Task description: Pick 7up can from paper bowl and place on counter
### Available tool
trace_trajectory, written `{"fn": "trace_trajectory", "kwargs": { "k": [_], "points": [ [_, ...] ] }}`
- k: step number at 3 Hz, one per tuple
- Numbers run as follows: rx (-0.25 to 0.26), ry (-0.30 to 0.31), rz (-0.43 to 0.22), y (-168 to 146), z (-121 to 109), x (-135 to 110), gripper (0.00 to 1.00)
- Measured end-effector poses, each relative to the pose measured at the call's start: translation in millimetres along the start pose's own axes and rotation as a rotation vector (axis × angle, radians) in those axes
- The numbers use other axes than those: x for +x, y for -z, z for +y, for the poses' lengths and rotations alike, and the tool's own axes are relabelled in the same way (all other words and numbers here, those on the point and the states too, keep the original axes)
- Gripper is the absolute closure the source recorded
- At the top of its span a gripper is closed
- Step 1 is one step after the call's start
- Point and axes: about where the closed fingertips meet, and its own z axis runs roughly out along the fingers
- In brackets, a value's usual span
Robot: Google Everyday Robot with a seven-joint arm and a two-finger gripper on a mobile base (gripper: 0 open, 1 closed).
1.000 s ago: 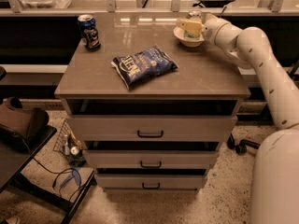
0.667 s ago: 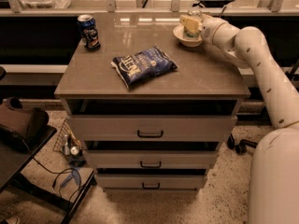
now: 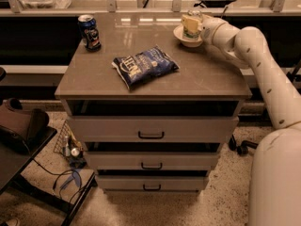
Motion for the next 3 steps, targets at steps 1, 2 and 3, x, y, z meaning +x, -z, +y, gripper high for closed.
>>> {"fn": "trace_trajectory", "kwargs": {
  "k": [1, 2, 3],
  "points": [
    [-0.019, 0.036, 0.009, -6.9, 6.4, -12.6, 1.00],
    [-0.054, 0.104, 0.009, -18.7, 20.4, -42.3, 1.00],
    [-0.074, 0.160, 0.002, -20.9, 30.3, -70.1, 1.00]
  ]
}}
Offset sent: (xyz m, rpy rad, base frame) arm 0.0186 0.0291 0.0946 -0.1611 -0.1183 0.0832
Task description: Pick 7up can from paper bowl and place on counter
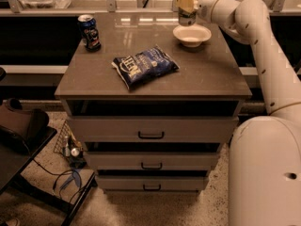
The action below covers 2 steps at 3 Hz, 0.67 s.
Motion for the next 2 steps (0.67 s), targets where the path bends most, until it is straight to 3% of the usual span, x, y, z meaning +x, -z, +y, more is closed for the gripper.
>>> {"fn": "trace_trajectory", "kwargs": {
  "k": [1, 2],
  "points": [
    [0.020, 0.028, -0.022, 23.2, -5.7, -34.1, 1.00],
    [0.091, 0.012, -0.029, 96.0, -10.2, -67.3, 1.00]
  ]
}}
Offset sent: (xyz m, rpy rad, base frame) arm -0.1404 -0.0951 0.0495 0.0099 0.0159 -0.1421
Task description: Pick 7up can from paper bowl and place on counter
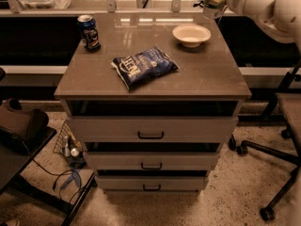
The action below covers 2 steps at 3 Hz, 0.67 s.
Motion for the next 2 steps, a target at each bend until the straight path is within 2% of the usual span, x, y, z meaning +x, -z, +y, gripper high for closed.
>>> {"fn": "trace_trajectory", "kwargs": {
  "k": [1, 2],
  "points": [
    [0.044, -0.033, 0.020, 61.3, 6.3, -18.4, 1.00],
    [0.036, -0.101, 0.088, 99.5, 31.6, 9.7, 1.00]
  ]
}}
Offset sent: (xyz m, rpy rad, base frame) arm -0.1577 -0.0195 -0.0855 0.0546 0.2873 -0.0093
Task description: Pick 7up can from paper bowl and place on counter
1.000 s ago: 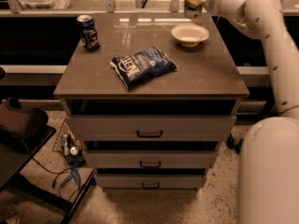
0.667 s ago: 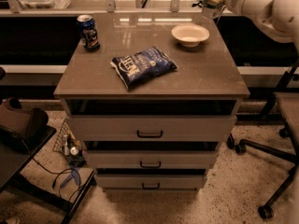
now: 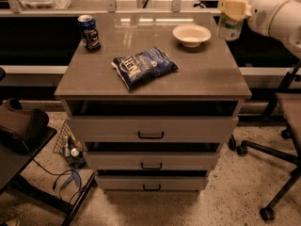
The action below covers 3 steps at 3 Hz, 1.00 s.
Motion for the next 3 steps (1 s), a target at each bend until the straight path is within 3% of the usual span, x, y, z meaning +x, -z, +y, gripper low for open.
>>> {"fn": "trace_trajectory", "kwargs": {
  "k": [1, 2, 3],
  "points": [
    [-0.027, -0.071, 0.060, 18.0, 20.3, 52.6, 1.00],
    [-0.046, -0.138, 0.080, 29.6, 31.4, 105.3, 1.00],
    [-0.072, -0.158, 0.042, 28.5, 39.1, 129.9, 0.99]
  ]
}}
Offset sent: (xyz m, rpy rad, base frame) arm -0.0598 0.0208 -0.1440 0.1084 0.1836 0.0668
